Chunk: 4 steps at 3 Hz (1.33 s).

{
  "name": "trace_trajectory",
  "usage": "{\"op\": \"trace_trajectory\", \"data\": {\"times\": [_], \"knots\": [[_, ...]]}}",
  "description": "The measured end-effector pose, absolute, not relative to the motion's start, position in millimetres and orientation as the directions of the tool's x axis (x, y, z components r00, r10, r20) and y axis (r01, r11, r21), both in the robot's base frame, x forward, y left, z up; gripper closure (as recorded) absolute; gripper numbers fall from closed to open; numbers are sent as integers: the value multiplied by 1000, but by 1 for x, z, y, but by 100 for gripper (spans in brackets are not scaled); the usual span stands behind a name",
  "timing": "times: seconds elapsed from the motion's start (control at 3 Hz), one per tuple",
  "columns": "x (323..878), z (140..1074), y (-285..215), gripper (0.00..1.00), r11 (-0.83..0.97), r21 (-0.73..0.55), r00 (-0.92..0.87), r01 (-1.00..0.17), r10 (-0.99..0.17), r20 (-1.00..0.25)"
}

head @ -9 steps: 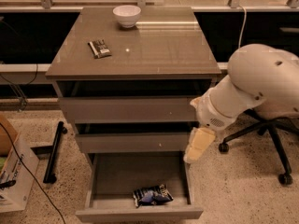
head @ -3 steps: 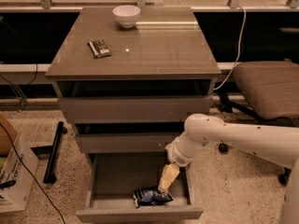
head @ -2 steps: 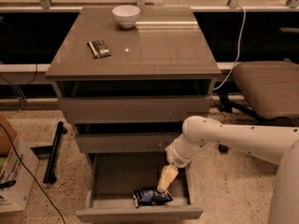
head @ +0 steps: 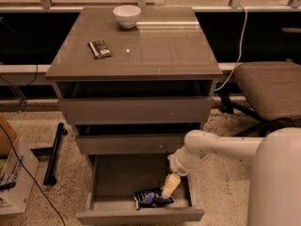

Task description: Pick blue chip bag from bottom drawer and place on counter

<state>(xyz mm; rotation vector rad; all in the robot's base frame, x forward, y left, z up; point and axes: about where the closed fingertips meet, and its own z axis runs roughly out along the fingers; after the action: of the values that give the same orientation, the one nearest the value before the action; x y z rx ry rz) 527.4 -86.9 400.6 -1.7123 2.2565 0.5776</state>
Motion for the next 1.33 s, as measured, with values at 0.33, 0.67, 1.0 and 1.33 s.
{"op": "trace_trajectory", "data": {"times": [0.33, 0.67, 1.0, 1.33], "knots": [[532, 346, -100, 0, 240, 217, -316, -946, -835, -452], [536, 294, -111, 0, 270, 286, -383, -919, -781, -493], [542, 253, -105, 0, 269, 343, -422, -900, -737, -528], [545, 223, -82, 0, 232, 396, -433, -889, -708, -558]]}}
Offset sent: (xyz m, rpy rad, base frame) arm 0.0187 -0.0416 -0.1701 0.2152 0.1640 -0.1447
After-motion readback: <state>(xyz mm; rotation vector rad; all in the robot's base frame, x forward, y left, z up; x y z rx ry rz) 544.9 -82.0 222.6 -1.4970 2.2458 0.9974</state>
